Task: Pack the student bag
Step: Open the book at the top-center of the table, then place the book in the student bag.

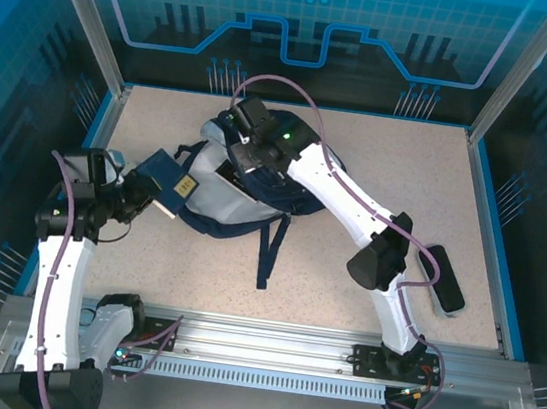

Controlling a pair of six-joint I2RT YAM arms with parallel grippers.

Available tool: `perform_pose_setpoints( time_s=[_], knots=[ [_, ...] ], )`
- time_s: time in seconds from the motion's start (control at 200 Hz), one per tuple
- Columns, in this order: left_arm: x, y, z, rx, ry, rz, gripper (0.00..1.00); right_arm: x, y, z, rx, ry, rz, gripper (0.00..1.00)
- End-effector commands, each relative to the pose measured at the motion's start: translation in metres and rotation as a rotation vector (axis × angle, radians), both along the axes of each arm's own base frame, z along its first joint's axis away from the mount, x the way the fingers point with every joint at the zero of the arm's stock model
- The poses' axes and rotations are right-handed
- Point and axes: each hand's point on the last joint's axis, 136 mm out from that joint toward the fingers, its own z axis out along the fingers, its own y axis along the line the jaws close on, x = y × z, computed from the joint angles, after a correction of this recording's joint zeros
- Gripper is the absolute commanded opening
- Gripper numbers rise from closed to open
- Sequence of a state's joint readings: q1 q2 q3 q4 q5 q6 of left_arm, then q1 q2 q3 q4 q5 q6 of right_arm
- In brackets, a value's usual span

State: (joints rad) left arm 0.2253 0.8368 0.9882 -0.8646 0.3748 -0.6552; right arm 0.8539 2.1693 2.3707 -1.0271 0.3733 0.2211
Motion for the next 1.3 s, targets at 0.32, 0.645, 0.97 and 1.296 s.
perform_pose_setpoints(
  time_s=[0.32,0.645,0.97,1.296],
  knots=[
    [0.045,-0.074,-0.017,-0.357,-0.142,-0.156,0.07,-0.015,0.007,0.072,0.254,-0.015,0.048,0.00],
    [0.094,-0.112,-0.037,-0.320,-0.213,-0.116,0.06,-0.028,-0.010,0.090,0.339,0.039,0.034,0.00],
    [0.132,-0.165,-0.057,-0.278,-0.220,-0.119,0.10,-0.035,-0.028,0.109,0.513,0.130,0.030,0.00],
    [0.142,-0.174,-0.085,-0.263,-0.159,-0.066,0.58,-0.023,-0.053,0.105,0.583,0.194,-0.055,0.00]
  ],
)
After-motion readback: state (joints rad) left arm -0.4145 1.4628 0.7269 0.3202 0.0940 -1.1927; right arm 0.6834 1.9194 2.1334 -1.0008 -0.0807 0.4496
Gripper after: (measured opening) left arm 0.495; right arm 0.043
